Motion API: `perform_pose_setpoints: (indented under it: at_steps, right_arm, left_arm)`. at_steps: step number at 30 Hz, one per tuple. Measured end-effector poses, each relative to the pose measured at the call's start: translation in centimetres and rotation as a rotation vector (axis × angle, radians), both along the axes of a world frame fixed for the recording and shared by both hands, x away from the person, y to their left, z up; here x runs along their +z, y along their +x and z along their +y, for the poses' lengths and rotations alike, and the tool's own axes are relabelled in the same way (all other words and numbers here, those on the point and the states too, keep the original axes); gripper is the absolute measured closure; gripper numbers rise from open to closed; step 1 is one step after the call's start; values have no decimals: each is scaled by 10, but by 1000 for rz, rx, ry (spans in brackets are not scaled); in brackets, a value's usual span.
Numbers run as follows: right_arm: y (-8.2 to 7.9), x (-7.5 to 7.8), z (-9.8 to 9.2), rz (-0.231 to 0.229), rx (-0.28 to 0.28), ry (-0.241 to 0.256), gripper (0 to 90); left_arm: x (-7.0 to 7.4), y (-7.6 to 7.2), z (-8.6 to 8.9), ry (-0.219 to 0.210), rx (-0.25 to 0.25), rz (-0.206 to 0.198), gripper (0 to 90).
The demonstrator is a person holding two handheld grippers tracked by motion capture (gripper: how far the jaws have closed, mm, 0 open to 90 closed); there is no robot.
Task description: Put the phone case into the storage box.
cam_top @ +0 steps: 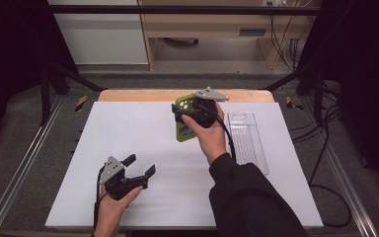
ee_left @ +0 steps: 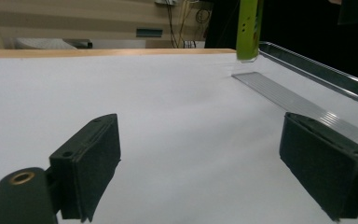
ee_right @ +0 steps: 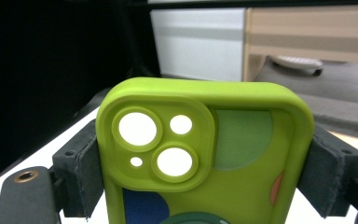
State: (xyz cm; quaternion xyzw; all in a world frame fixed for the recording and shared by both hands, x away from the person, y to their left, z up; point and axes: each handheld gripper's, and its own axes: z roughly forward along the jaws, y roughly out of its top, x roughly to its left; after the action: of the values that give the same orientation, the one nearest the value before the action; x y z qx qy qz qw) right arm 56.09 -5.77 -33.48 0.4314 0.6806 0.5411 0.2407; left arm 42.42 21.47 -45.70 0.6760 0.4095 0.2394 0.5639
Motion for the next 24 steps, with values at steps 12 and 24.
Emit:
perform_pose_setpoints:
  at_steps: [12,24]
  right_arm:
    - [29,17,-52,-86,-143,-22,161]
    - [35,26,-87,-142,-223,-57,161]
  left_arm:
    - [-4,-18,29,72,54,-56,63]
    - [-6,-21,63,24,131,-53,57]
